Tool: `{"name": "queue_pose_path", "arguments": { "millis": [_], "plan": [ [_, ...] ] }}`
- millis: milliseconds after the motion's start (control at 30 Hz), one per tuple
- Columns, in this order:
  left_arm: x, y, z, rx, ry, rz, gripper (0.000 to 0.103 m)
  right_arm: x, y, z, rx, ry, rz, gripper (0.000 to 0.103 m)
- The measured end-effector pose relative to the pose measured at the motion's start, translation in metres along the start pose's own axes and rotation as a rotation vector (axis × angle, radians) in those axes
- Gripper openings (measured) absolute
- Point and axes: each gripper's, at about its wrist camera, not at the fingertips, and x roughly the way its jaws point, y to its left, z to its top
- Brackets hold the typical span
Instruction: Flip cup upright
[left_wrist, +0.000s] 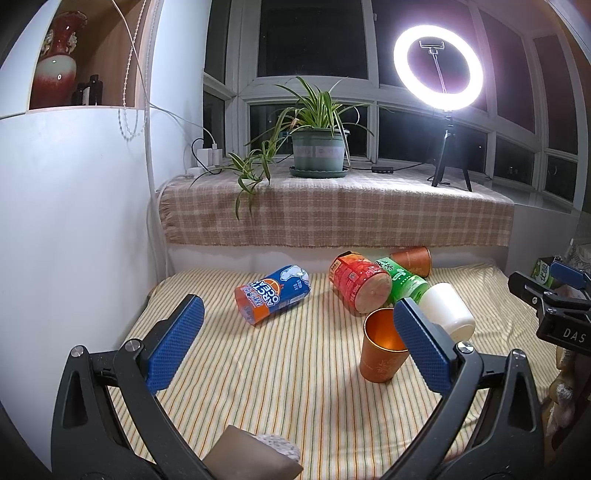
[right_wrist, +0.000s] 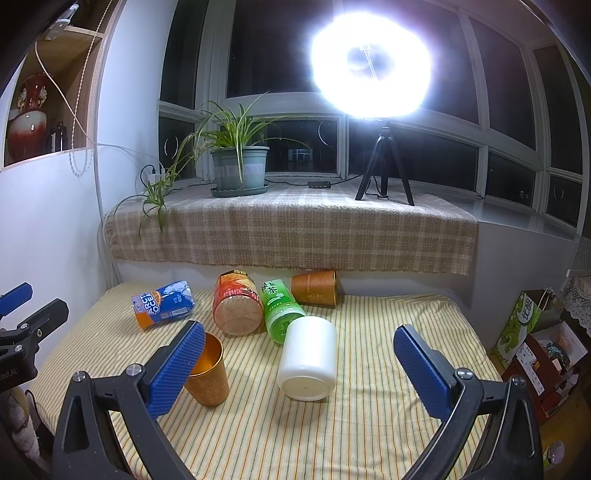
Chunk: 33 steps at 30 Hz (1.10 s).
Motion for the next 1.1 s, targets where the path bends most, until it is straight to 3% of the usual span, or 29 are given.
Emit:
{"name": "queue_pose_path", "arguments": {
  "millis": [1100],
  "plan": [
    [0.0007, 0.0057, -0.0066, 0.012, -0.019, 0.019, 0.103, 0.0017, -0.0049, -0.0056, 0.002, 0.011, -0.001, 0.103]
  ]
}}
